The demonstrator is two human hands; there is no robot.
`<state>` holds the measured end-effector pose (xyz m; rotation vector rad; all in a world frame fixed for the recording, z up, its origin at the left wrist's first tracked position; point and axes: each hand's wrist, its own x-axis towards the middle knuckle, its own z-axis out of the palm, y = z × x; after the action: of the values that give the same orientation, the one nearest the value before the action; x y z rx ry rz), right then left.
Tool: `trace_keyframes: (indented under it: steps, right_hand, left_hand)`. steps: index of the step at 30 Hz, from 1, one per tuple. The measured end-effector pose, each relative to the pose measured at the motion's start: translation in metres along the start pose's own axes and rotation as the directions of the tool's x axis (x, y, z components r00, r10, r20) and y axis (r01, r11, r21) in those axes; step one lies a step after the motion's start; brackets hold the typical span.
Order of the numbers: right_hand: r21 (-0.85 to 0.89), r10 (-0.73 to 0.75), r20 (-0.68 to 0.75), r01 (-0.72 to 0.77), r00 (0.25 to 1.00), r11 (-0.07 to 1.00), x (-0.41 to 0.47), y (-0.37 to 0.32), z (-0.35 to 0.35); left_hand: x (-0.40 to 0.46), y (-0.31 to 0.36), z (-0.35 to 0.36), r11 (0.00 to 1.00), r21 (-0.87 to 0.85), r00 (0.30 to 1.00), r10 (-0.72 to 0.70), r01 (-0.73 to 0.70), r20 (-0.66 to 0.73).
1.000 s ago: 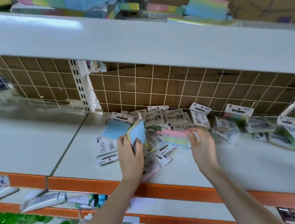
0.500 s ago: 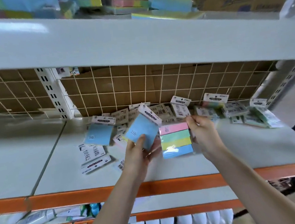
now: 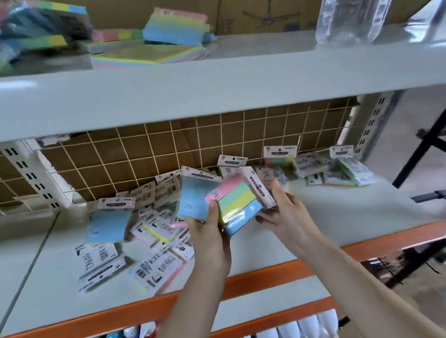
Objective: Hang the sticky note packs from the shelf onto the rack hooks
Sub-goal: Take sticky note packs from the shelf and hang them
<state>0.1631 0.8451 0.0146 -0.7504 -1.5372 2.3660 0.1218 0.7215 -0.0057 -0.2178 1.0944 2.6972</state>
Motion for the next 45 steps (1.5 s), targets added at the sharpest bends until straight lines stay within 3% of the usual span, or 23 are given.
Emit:
trace_keyframes:
  steps: [4,8,12,15,20,24,30,37,42,45]
  right_hand:
    - [0.134,-0.005,0.177,-0.019,0.984,0.991,-0.013,0.009,-0.019]
    - [0.38,-0.032,0.088,-0.004,0.996,0.925,-0.008,-0.008,-0.048]
    - [0.463,0.008,0.006,-0.01,1.0,0.886,-0.005,-0.031,-0.091]
    - [0.434,0.011,-0.048,0.011,0.999,0.901,-0.008,-0.05,-0.128]
    - [0.322,-0.02,-0.024,0.026,1.0,0.947,-0.024,-0.077,-0.189]
    - [0.252,-0.092,-0.119,0.12,0.989,0.96,-0.04,-0.093,-0.235]
    - [0.146,-0.171,-0.257,0.213,0.951,0.966,-0.067,-0.116,-0.302]
    - [-0.037,-0.325,-0.36,0.335,0.874,0.942,-0.097,-0.139,-0.374]
    - [-0.14,-0.421,-0.375,0.399,0.826,0.906,-0.105,-0.152,-0.406]
    - [-0.146,-0.462,-0.355,0.44,0.813,0.886,-0.1,-0.159,-0.422]
  left_hand:
    - [-0.013,-0.03,0.027,0.998,-0.044,0.997,0.055,-0.053,0.046]
    - [-0.033,-0.06,0.055,1.0,-0.004,0.987,0.03,-0.029,0.159]
    - [-0.051,-0.086,0.079,0.993,0.115,0.97,-0.027,-0.001,0.24]
    - [-0.061,-0.101,0.093,0.982,0.188,0.961,-0.084,0.034,0.265]
    - [-0.077,-0.132,0.128,0.967,0.25,0.948,-0.127,0.052,0.293]
    - [-0.105,-0.175,0.162,0.943,0.325,0.88,-0.211,0.069,0.425]
    - [-0.149,-0.234,0.206,0.866,0.487,0.787,-0.375,0.109,0.49]
    - [-0.159,-0.258,0.244,0.765,0.644,0.679,-0.471,-0.004,0.563]
    - [-0.162,-0.275,0.29,0.755,0.649,0.624,-0.461,-0.097,0.63]
    - [-0.169,-0.297,0.319,0.731,0.661,0.651,-0.421,-0.169,0.632]
